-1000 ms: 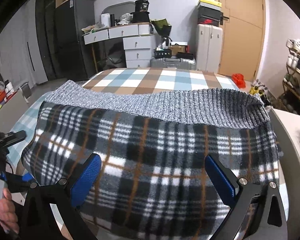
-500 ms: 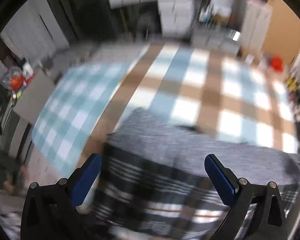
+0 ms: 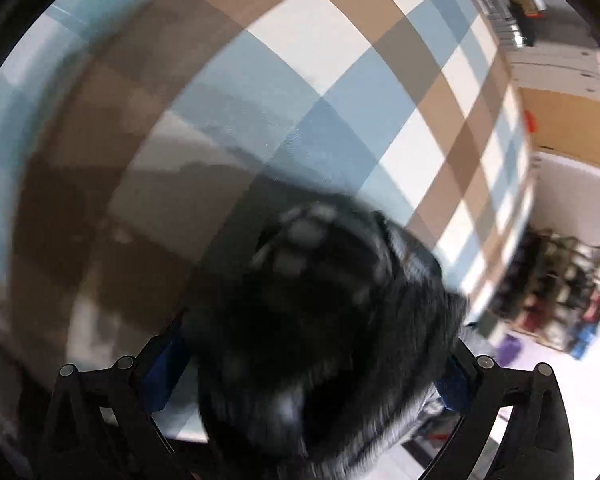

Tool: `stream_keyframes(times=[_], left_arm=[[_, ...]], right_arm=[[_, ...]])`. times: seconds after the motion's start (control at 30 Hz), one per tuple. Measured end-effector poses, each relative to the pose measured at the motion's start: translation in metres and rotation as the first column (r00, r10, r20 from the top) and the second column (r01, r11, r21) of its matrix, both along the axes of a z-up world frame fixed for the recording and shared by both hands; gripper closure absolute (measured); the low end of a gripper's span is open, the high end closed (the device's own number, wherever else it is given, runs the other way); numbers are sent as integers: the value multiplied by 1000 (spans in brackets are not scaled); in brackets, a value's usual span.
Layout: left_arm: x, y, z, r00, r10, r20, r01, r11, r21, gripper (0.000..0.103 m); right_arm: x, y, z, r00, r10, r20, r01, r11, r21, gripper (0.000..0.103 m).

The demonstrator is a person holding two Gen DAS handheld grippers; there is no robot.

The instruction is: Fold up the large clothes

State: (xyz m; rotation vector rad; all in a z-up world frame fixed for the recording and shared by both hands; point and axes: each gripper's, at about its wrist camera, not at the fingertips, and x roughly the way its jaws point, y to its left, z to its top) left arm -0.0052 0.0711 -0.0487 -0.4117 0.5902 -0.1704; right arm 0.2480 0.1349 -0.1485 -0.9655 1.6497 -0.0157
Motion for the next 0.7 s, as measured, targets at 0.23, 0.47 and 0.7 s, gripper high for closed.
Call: stream_keyframes(times=[0.23, 0.47, 0.7], left_arm=[[1, 3, 6, 1000, -15, -3, 15, 1000, 21, 84], [0, -6, 8, 999, -37, 13, 36, 997, 65, 84], [0, 3, 7, 999, -41, 9, 40, 999, 36, 84]], right_arm=[[6, -12, -23, 999, -17, -29, 14, 997, -76, 0], [0, -26, -21, 999, 31, -9, -31, 997, -75, 28], [12, -67, 22, 995, -72, 62, 57, 976, 212, 56]])
